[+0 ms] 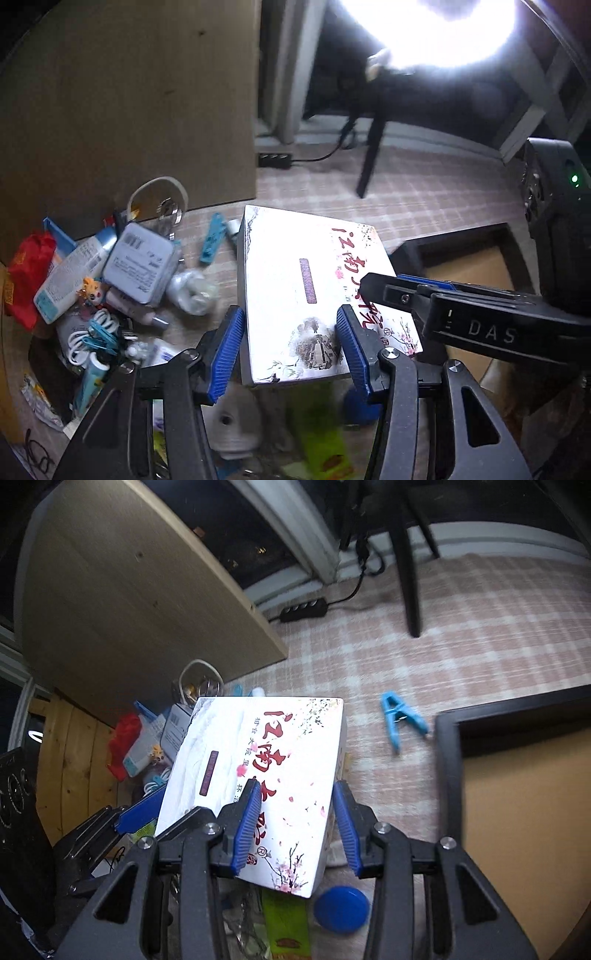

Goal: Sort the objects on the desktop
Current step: 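Carry the white box into the tray and open the right gripper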

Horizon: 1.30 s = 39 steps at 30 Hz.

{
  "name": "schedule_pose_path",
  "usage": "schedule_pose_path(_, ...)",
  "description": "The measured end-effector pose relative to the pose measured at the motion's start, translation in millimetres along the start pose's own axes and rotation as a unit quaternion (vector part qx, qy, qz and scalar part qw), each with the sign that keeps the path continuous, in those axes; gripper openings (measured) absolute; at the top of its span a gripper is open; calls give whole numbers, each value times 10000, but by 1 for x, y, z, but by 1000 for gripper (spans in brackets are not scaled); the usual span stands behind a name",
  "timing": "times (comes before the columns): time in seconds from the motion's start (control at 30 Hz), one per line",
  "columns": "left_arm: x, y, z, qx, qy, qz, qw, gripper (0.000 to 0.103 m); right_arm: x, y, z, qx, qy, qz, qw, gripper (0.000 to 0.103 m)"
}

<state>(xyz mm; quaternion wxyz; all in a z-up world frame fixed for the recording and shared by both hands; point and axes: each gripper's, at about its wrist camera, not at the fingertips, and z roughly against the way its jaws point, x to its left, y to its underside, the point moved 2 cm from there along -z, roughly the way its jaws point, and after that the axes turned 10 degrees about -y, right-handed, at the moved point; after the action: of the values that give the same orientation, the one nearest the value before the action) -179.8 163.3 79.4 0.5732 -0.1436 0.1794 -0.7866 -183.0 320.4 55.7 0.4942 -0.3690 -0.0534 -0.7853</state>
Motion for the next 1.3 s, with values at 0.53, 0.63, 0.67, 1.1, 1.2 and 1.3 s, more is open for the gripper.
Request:
schedule_pose_path(0.53, -125, 24, 40, -143, 689, -833, 9940, 49, -56, 38, 123, -520, 702, 78, 9961, 40)
schedule_pose_path(0.63, -151, 34, 49, -106, 837, -1023, 9912, 49, -68, 53, 147, -610, 830, 21, 9947, 40)
schedule_pose_path(0.67, -160, 36, 49, -74, 887, -1059, 9904, 49, -74, 57, 155, -641, 886, -7, 9940, 40)
schedule_pose_path(1.1, -282, 80, 48, 329, 1369, -1919, 9713, 49, -164, 124, 239, -767, 1719, -560, 9805, 40)
schedule_pose_path(1.2, -298, 90, 43, 481, 1417, -2136, 9654, 49, -177, 137, 249, -761, 1892, -679, 9766, 40)
schedule_pose_path(1.3, -304, 99, 47, 513, 1403, -2310, 9614, 48, -185, 145, 255, -677, 2102, -642, 9732, 38)
